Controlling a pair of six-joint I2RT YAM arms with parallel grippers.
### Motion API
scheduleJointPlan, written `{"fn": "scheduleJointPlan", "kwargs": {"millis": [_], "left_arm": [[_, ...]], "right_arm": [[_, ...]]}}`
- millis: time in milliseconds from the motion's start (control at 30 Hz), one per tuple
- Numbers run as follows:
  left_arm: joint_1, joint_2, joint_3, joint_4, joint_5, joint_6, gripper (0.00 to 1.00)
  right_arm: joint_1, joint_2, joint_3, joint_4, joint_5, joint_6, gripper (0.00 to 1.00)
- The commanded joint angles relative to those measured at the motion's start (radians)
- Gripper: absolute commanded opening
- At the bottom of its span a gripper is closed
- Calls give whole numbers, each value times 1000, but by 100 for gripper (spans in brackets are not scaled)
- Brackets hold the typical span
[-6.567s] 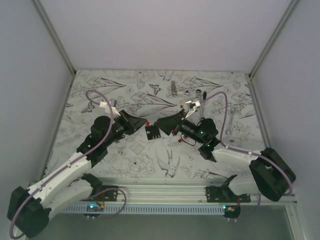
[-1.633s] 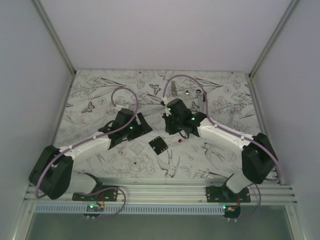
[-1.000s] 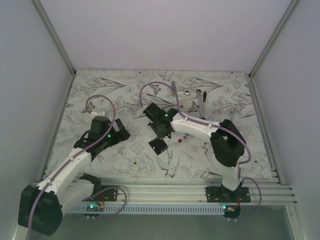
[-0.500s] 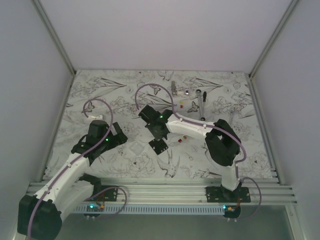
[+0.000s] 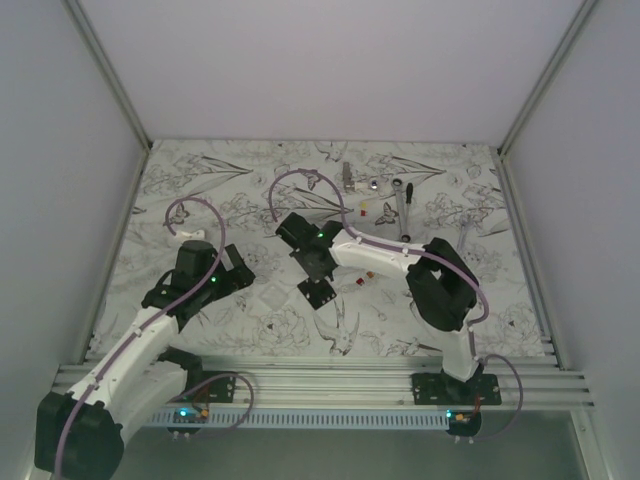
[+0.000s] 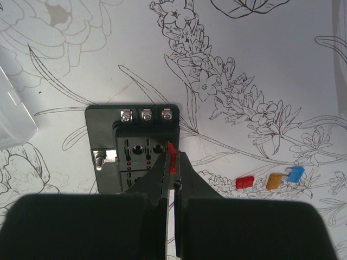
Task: Snap on the fuse box
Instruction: Install the fuse at the fuse box base.
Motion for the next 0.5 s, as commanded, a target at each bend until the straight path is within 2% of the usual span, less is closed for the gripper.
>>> {"fn": "scheduleJointPlan", "kwargs": {"millis": [0,467], "left_arm": [[7,-4,-17,-21,-7,3,100],[7,9,-15,-17,3,-14,100]], "right_arm": [[12,17,24,7,19,16,0],[23,25,20,13,51,28,0]]}}
